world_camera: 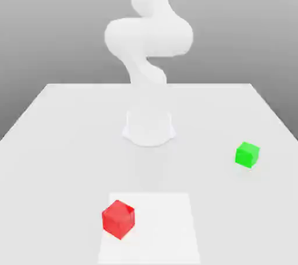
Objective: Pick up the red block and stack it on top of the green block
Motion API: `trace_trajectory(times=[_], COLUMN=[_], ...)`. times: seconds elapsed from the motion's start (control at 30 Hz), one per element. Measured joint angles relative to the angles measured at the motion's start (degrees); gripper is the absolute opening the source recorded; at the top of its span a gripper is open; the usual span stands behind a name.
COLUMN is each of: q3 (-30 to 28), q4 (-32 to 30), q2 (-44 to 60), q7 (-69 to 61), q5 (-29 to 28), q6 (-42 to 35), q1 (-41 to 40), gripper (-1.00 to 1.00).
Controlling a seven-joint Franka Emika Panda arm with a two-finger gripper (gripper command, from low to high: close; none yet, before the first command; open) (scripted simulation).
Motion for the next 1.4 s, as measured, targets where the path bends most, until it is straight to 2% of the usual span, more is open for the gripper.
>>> trace_trajectory(times=[0.37,0.67,0.87,0.9,1.13,1.33,1.4], q3=[1.6,0.7,0.4,0.2,0.2,1.4,4.4], q4=[-9.9,-17.9,-17.9,-17.6,-17.6,-19.3,-20.5], q2=[23.2,41.9,54.3,56.4,56.9,46.2,43.2], q7=[12.7,21.8,23.4,23.5,23.7,22.9,21.0], q5=[-1.1,-0.6,-0.5,-0.7,-0.9,0.2,2.3], q6=[12.0,21.7,31.2,33.0,33.4,24.5,22.9], q1=[-5.9,-8.8,-8.6,-8.5,-8.6,-8.4,-3.6], gripper=[0.00,0.00,0.00,-1.00,-1.00,-1.00,-1.00])
